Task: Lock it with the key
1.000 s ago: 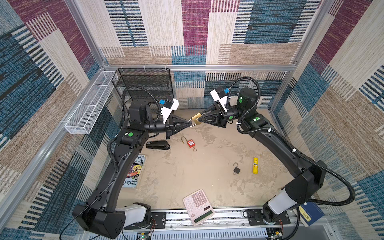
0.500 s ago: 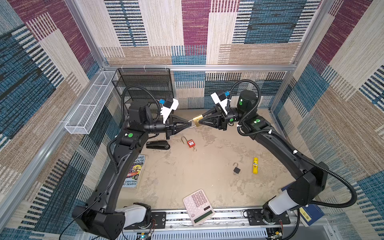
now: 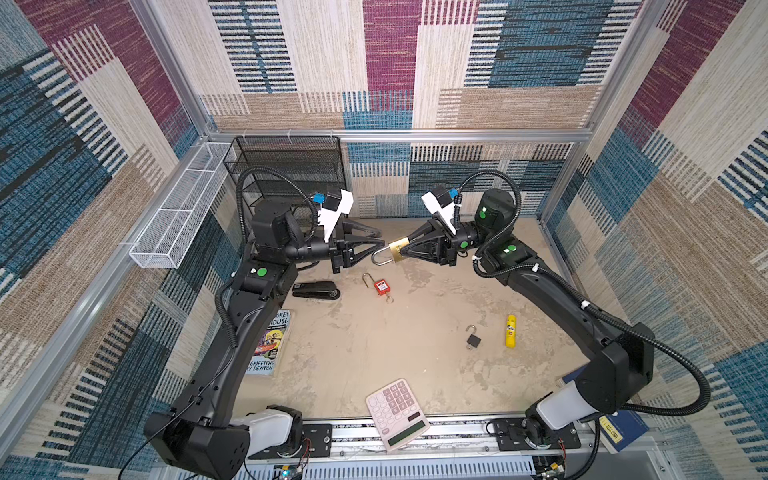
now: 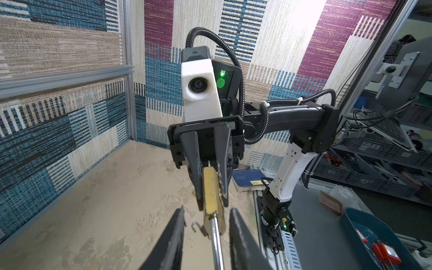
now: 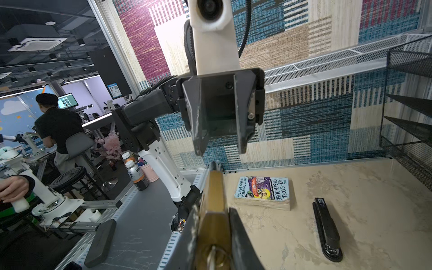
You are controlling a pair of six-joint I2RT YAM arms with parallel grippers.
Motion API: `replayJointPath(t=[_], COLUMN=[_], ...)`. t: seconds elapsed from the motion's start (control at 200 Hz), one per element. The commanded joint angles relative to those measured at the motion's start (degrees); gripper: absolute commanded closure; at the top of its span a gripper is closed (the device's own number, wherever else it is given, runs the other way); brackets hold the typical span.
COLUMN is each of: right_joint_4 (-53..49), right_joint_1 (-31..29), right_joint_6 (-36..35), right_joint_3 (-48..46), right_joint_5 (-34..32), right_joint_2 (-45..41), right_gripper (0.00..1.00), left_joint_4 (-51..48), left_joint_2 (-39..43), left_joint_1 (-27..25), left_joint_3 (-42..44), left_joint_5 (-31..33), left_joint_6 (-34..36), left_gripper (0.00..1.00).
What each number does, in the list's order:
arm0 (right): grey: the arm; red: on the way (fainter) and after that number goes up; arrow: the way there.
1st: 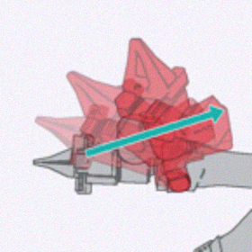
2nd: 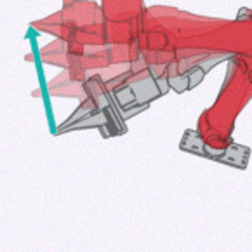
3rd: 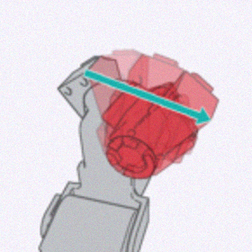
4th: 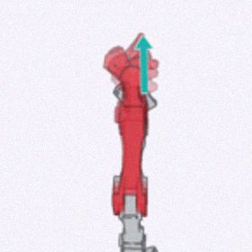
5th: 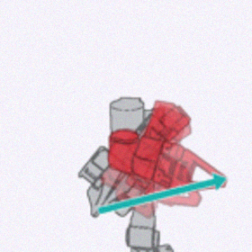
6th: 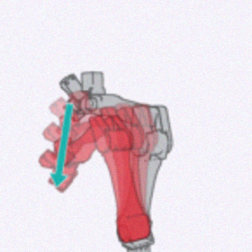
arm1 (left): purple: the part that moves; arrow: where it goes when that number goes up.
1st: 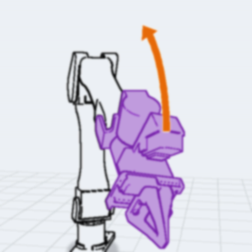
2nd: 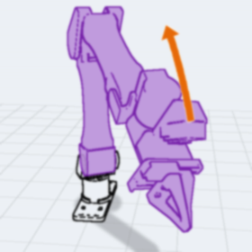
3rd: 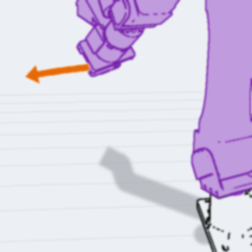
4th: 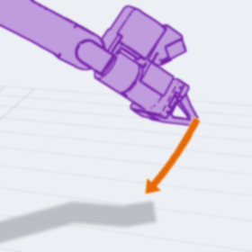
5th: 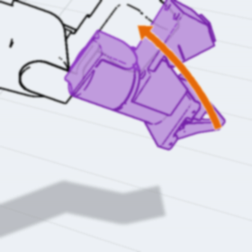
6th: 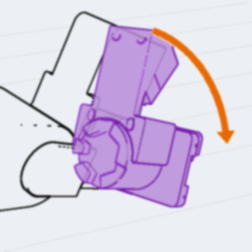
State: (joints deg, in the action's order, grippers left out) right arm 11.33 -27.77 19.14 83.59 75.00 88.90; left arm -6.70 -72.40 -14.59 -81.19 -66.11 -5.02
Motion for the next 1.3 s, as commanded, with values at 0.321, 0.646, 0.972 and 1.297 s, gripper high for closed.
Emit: replayJointPath(t=[0.321, 0.646, 0.972, 1.297], right_joint_4=[19.13, 32.29, 38.58, 38.85], right_joint_1=[3.78, 3.78, 3.53, 2.09], right_joint_6=[13.26, 23.01, 27.85, 27.27], right_joint_3=[-3.60, -4.84, -5.63, -5.11], right_joint_5=[-2.38, -5.18, -6.06, -6.87], right_joint_2=[-1.24, -0.57, 0.36, 1.62], right_gripper=[1.00, 1.00, 1.00, 1.00], left_joint_4=[0.18, 3.20, 4.13, 6.16], left_joint_2=[0.91, 1.30, 0.58, 0.33], left_joint_1=[2.20, 2.11, 1.85, 1.32], left_joint_3=[-1.09, 1.65, 1.55, 1.71], left_joint_5=[-2.30, -1.21, -1.39, -0.85], left_joint_6=[-1.93, -3.72, -4.85, -6.06], left_gripper=[0.45, 0.47, 0.53, 0.57])
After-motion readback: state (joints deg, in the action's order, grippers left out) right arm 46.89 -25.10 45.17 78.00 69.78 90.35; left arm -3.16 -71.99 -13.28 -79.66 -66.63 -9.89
